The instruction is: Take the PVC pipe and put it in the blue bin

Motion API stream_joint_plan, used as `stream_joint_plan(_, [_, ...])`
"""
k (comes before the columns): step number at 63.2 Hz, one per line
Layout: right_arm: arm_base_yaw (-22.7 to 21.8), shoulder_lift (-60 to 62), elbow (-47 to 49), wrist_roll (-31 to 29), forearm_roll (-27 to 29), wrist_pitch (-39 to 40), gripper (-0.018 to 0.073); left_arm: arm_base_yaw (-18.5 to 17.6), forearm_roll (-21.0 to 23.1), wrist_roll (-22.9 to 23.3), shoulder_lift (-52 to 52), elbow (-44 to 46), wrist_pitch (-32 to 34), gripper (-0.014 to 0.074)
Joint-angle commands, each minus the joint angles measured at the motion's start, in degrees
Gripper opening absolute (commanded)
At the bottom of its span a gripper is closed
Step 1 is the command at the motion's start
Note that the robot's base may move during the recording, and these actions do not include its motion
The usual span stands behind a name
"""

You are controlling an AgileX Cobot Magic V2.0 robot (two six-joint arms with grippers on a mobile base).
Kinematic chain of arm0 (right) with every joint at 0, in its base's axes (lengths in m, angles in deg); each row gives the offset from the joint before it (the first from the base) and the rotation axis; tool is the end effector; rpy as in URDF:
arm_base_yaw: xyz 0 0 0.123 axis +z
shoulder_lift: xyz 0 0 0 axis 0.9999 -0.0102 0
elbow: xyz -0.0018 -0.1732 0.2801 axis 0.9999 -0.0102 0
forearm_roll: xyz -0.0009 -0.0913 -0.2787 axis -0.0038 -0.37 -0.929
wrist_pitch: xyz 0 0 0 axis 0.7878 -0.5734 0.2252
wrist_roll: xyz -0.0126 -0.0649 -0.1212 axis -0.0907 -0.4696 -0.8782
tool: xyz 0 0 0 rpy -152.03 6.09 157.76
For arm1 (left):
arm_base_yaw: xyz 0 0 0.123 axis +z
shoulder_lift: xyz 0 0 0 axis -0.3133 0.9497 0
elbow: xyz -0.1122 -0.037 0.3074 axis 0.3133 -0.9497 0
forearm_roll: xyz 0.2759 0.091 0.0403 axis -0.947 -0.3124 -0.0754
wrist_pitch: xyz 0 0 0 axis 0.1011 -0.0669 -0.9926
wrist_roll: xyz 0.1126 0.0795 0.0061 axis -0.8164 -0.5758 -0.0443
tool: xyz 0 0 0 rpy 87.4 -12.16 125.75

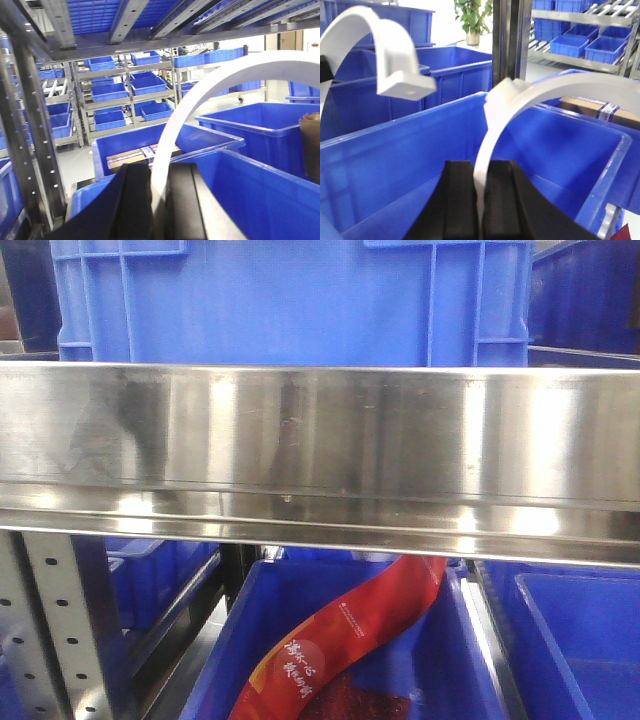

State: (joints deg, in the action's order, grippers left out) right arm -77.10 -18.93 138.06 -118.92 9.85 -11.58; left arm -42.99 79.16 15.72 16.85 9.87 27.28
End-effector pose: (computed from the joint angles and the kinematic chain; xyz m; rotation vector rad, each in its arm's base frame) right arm 0.3325 0.1077 0.4855 -0.3484 1.6549 0.3902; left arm 0.3678 -0.1720 0.4743 0.4227 1.3801 -0.2485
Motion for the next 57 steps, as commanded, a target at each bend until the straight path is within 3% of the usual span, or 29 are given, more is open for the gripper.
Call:
stream_joint_plan(1, [0.2, -1.3, 1.7, -0.4, 0.5, 0.9, -0.0169, -0.6, -0.3, 0.1, 0.8, 1.6, 1.8, -0.0111])
stream_joint_plan(30, [0.4, -7.6, 2.5, -0.4, 0.5, 3.3, -0.0169, -0.6, -1.3, 0.1, 5.6, 2.5, 5.8, -0.0111])
stream_joint_plan(42, [0.4, -9.4, 2.5, -0.4, 0.5, 4.7, -0.0169, -0.6, -1.3, 0.1, 7.5, 2.6, 10.4, -0.0111])
stream_joint_plan(57, [0.4, -10.2, 2.5, -0.4, 0.5, 5.2, -0.0169, -0.6, -1.3, 0.1, 9.1, 3.6, 10.0, -0.0111])
